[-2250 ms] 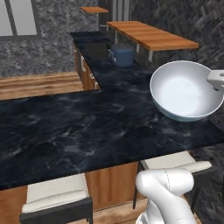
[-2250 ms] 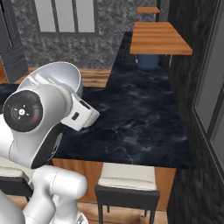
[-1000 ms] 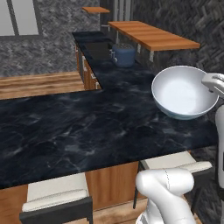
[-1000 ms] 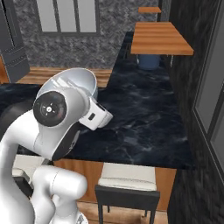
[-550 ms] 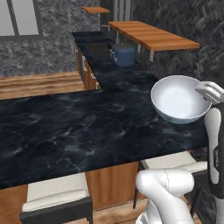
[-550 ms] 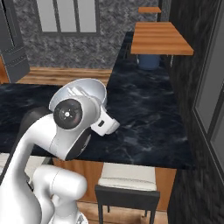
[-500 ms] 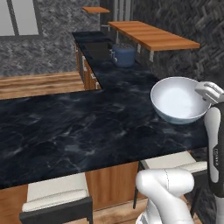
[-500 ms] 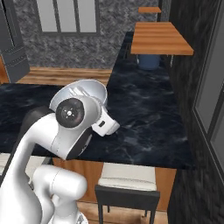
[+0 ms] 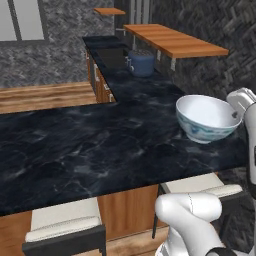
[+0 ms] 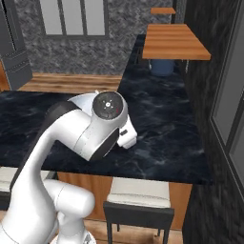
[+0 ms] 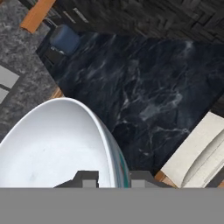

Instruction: Pick up the bowls from the cabinet and place each bowl in front of a stool on the dining counter.

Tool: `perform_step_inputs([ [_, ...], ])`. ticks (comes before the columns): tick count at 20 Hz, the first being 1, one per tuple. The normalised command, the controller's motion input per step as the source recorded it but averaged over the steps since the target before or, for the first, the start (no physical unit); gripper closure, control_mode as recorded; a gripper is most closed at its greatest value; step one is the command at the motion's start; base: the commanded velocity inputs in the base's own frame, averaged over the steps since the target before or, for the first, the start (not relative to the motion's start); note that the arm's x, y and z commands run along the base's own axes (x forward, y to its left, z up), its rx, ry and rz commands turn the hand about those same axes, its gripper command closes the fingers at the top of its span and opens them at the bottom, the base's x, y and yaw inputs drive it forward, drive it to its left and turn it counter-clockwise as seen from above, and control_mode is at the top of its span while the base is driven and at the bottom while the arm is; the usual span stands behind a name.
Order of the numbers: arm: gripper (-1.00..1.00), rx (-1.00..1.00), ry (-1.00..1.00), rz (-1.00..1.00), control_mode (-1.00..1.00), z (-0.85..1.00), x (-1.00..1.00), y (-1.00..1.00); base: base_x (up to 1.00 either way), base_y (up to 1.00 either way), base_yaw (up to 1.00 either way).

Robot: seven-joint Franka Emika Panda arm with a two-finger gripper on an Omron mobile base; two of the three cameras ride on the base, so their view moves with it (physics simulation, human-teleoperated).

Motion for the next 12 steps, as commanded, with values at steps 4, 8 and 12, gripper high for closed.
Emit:
perform_step_inputs([
  [4, 1.0, -0.01, -0.01, 0.0, -1.0, -0.34, 0.2, 0.0, 0.0, 0.0, 0.0],
  [8, 1.0, -0.08, -0.03, -0.05, -1.0, -0.44, 0.37, 0.0, 0.0, 0.0, 0.0],
  [12, 1.0, -0.08, -0.05, -0.09, -1.0, -0.39, 0.32, -0.01, 0.0, 0.0, 0.0],
])
